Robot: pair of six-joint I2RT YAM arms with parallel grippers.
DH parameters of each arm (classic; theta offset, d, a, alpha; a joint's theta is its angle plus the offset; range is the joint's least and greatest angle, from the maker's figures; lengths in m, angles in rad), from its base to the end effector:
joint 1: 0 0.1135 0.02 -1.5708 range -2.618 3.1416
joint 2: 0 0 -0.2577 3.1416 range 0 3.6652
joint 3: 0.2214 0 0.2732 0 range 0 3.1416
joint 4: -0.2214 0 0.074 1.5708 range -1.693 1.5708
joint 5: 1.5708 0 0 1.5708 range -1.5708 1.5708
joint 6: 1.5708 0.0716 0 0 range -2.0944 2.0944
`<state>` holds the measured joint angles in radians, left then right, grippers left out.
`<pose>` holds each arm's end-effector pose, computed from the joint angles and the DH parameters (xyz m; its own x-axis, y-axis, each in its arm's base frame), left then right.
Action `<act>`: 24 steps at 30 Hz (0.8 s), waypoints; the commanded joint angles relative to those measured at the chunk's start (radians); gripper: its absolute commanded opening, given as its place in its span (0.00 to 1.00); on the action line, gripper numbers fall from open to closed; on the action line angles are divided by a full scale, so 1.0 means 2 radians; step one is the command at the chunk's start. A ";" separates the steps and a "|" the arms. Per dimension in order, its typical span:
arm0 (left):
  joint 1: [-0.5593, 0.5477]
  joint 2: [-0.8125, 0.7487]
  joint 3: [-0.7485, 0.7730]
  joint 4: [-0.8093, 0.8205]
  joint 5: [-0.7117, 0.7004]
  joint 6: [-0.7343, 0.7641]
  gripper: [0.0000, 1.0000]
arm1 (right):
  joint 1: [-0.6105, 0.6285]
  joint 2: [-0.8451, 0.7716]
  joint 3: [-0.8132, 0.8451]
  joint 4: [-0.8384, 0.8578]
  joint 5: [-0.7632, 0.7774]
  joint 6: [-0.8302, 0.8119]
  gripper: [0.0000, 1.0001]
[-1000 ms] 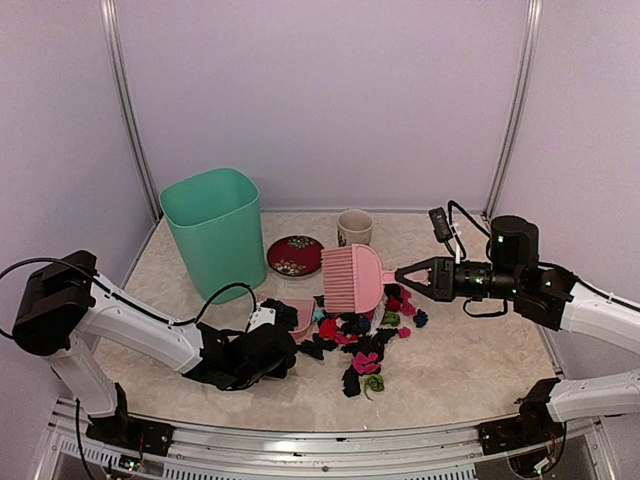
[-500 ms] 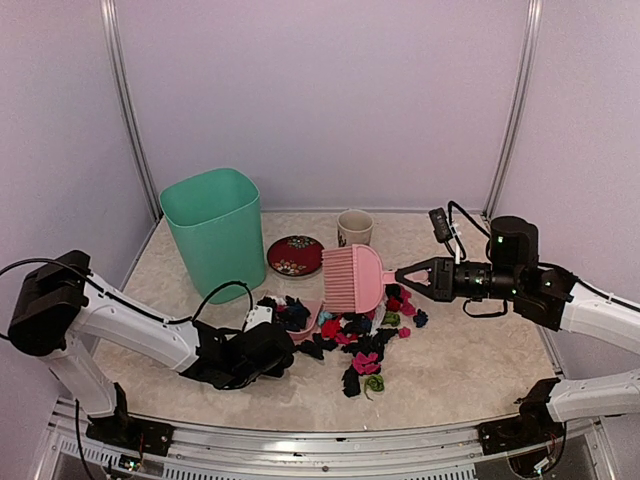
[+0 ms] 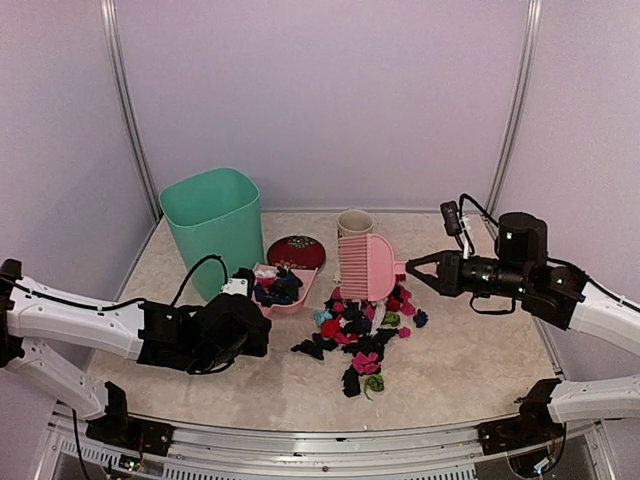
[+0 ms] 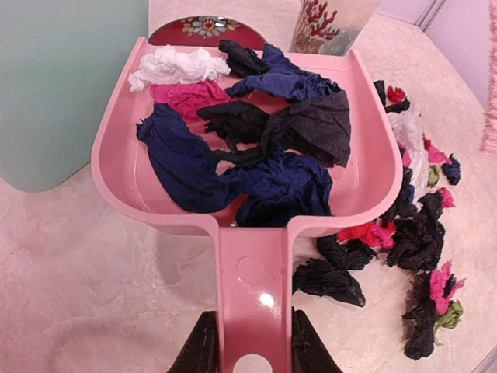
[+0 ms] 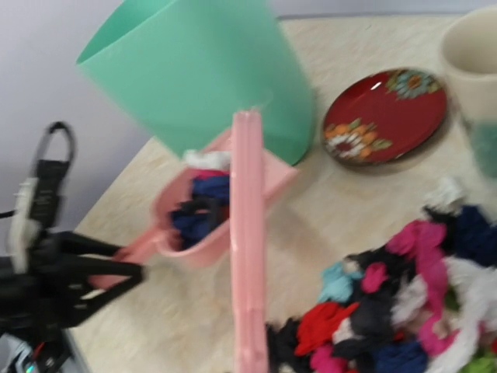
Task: Sweep away the paper scraps from the table
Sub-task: Dump the paper scraps in the dustpan into the trash bin.
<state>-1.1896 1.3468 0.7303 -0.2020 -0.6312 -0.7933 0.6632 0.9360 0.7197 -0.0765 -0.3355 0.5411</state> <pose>0.1527 -0.2674 0.1634 -0.6177 -0.0054 -0.7864 0.2269 0.9562 -0.1847 0.2030 0.1885 0.2815 -0.6223 0.1310 -0.7717 -0.5940 0.5630 0.5746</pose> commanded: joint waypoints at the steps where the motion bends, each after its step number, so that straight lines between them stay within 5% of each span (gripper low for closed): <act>1: 0.007 -0.057 0.030 -0.028 0.012 0.045 0.00 | -0.005 -0.020 0.031 -0.029 0.058 -0.024 0.00; 14: 0.034 -0.127 0.143 -0.104 0.062 0.159 0.00 | -0.006 -0.030 0.040 -0.045 0.085 -0.031 0.00; 24: 0.123 -0.105 0.262 -0.168 0.142 0.202 0.00 | -0.006 -0.022 0.030 -0.027 0.078 -0.024 0.00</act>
<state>-1.0172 1.1294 1.1946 -0.4873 -0.4435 -0.4423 0.6605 0.8925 0.7700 -0.1738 -0.1787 0.4904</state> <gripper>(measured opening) 0.223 0.066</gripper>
